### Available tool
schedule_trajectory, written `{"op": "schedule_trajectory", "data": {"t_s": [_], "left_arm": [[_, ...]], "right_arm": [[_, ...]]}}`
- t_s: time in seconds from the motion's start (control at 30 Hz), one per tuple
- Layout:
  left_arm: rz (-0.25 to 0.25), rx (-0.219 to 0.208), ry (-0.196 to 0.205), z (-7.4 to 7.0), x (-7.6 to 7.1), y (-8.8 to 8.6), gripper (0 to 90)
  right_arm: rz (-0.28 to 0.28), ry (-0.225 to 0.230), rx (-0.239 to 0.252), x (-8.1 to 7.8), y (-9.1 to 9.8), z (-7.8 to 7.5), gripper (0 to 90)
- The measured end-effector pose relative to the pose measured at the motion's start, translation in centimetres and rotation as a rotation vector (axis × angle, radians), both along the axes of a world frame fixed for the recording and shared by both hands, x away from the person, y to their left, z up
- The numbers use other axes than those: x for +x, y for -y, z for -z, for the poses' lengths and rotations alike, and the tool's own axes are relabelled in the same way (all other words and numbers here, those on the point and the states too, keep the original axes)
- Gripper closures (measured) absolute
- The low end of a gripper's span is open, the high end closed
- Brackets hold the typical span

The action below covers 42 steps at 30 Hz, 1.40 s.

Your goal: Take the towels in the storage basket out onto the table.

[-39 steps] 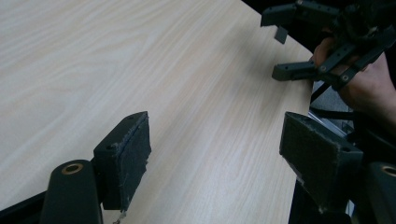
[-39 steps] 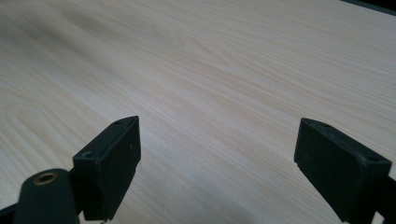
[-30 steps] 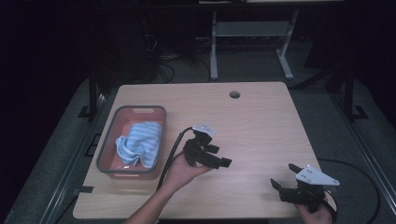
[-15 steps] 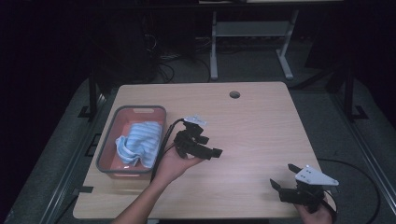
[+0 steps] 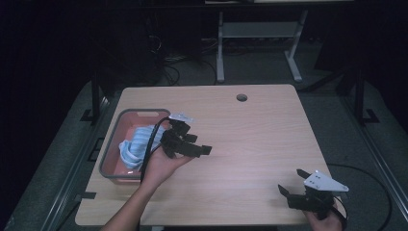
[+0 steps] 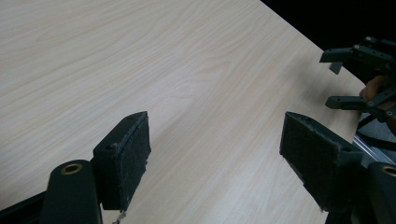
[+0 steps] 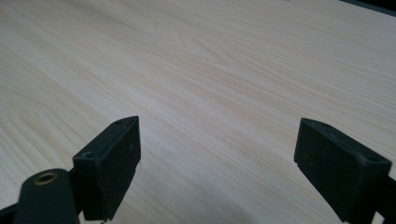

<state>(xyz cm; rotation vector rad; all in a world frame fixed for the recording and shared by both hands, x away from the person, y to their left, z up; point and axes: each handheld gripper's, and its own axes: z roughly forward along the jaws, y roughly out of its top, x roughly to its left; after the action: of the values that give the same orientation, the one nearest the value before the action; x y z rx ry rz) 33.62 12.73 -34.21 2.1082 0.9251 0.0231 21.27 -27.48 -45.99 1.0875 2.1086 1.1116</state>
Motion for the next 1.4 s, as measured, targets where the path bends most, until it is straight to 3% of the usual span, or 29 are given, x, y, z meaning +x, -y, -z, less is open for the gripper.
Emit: {"op": "schedule_trajectory", "data": {"t_s": [0.8, 1.4], "left_arm": [[-0.13, 0.008, 0.012, -1.2, 0.3, -6.1, 23.9], [-0.282, 0.029, 0.029, -1.2, 0.1, -12.1, 24.1]], "right_arm": [[0.001, 0.0, -0.008, 0.0, -0.1, 0.0, 14.2], [0.003, -0.002, 0.0, -0.1, -0.1, 0.0, 14.2]]}}
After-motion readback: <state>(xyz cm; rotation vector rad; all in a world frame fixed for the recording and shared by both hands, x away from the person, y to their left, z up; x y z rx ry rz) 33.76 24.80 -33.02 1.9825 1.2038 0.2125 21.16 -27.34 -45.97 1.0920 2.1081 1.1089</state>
